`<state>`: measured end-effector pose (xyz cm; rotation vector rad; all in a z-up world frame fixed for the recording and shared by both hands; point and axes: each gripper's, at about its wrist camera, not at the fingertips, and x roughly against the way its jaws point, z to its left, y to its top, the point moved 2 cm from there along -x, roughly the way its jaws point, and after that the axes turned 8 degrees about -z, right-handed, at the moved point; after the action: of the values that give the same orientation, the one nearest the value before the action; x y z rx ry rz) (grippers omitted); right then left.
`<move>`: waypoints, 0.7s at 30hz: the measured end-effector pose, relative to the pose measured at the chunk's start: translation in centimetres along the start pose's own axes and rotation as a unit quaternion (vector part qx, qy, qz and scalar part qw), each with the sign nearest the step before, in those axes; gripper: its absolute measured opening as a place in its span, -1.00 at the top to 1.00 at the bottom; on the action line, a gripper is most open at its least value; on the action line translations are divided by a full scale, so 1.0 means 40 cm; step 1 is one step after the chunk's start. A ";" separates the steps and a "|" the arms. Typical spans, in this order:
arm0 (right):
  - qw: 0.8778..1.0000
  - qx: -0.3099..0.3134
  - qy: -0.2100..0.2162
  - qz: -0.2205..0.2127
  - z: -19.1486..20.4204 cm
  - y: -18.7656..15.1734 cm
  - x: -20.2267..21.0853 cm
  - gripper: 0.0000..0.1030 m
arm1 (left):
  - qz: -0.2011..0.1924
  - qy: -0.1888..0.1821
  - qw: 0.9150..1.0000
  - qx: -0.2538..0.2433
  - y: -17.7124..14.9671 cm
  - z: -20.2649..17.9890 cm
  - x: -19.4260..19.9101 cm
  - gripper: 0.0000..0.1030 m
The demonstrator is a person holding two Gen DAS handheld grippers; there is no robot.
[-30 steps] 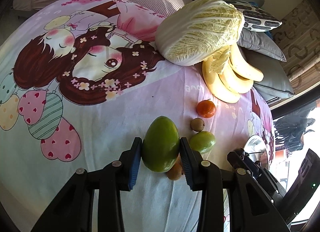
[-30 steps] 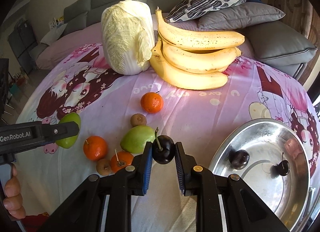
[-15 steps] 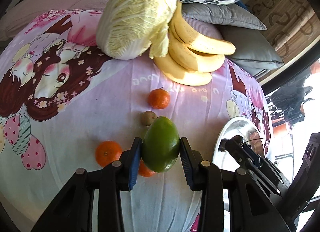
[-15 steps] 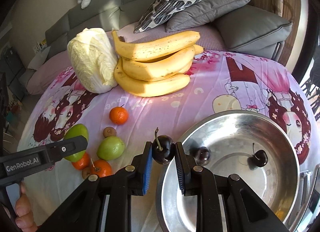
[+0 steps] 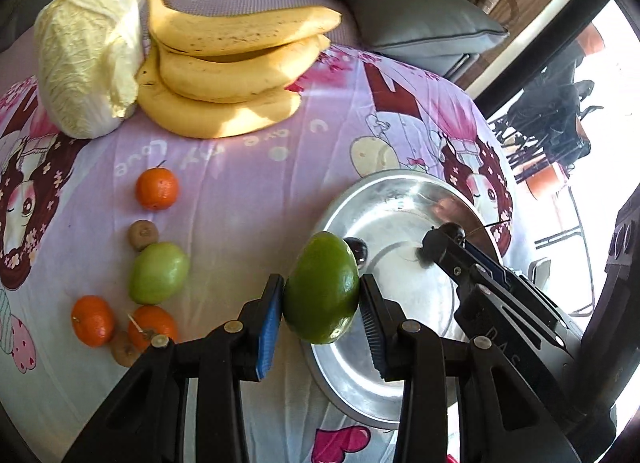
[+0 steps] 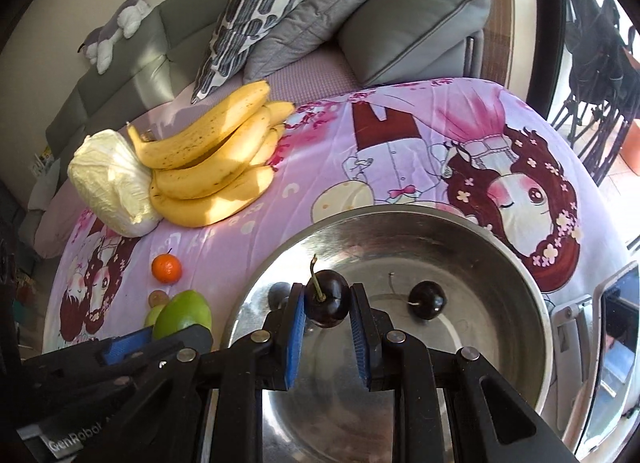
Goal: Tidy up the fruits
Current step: 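Carry the green mango and dark cherry in both tools over the steel bowl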
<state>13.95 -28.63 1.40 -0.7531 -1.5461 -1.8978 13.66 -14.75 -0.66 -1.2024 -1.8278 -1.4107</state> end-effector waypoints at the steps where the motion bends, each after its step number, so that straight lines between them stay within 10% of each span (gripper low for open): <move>1: 1.000 -0.006 -0.004 -0.001 -0.013 0.002 0.003 0.54 | 0.004 -0.001 1.000 -0.005 -0.003 -0.009 -0.006 0.23; 21: 0.998 -0.023 -0.030 0.042 -0.064 -0.026 -0.030 0.53 | 0.043 0.005 0.998 -0.039 -0.041 -0.057 -0.086 0.23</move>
<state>13.81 -30.86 -0.59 -0.8892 -1.4872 -1.8693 13.59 -18.13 -3.56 -1.2953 -1.7061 -1.4491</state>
